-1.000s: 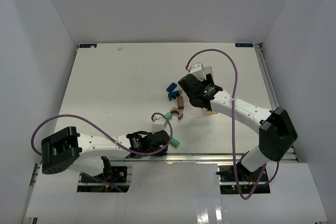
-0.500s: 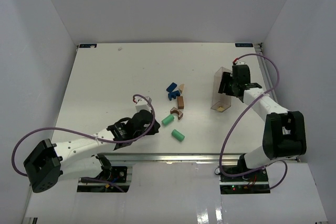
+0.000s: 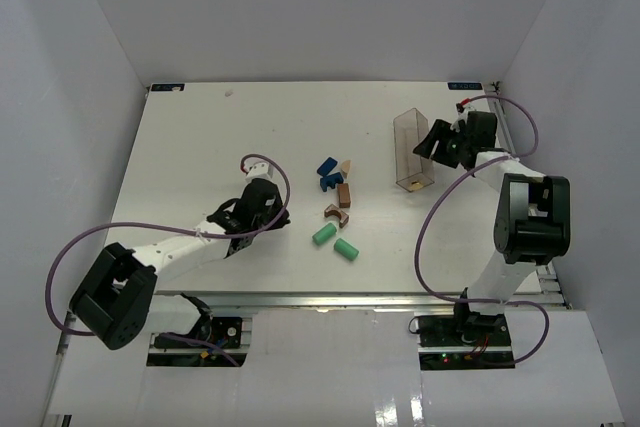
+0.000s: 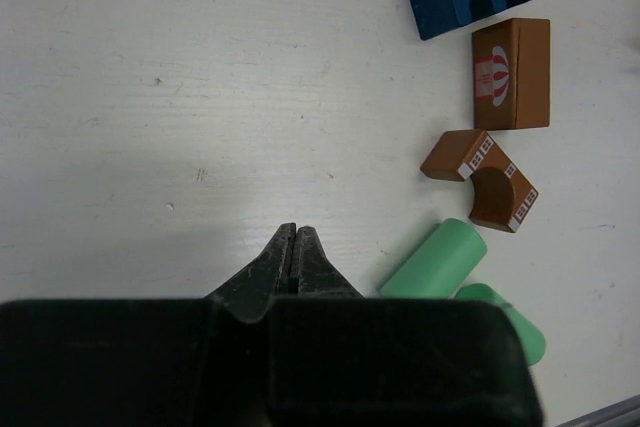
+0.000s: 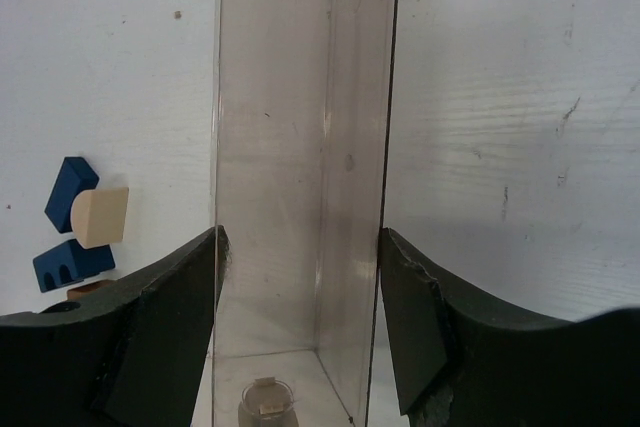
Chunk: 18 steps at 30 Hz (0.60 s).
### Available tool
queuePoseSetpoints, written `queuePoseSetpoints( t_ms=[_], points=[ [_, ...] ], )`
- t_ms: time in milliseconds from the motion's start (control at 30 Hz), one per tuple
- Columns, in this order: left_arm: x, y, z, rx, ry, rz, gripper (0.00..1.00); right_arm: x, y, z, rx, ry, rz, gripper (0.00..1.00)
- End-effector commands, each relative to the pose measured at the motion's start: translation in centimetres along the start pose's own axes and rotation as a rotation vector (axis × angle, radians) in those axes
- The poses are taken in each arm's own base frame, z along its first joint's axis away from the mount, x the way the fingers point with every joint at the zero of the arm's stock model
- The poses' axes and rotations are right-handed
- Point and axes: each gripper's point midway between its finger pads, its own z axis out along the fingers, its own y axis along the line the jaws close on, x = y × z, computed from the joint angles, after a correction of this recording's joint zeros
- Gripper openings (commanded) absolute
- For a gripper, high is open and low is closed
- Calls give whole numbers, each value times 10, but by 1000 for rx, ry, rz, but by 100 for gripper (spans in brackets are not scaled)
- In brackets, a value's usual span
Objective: Build the wood block tower
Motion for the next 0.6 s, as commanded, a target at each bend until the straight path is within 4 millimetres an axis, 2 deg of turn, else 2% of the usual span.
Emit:
queuePoseSetpoints(
  t_ms=[0,167,200,267,333,433,567],
  points=[
    [-14,-15,2,70,-19,43,0,-29,-32,-2,45,-52,29,43],
    [-18,-20,1,92,-10,55,0,-66,-58,-4,78,-104,62,45],
    [-20,-19,1,88,-16,55,0,-64,-60,-2,77,-94,70,46],
    [-19,-18,-3,94,-28,56,0,-75,-77,-4,95,-110,91,52],
    [-17,-17,-4,102,-27,57,0,-78,-80,-1,84,-104,94,53],
    [-14,-17,-7,115,-21,64,0,-81,-81,2,80,-98,103,61],
    [-21,-21,-8,133,-59,63,0,-94,-92,-10,171,-130,95,76]
  ],
)
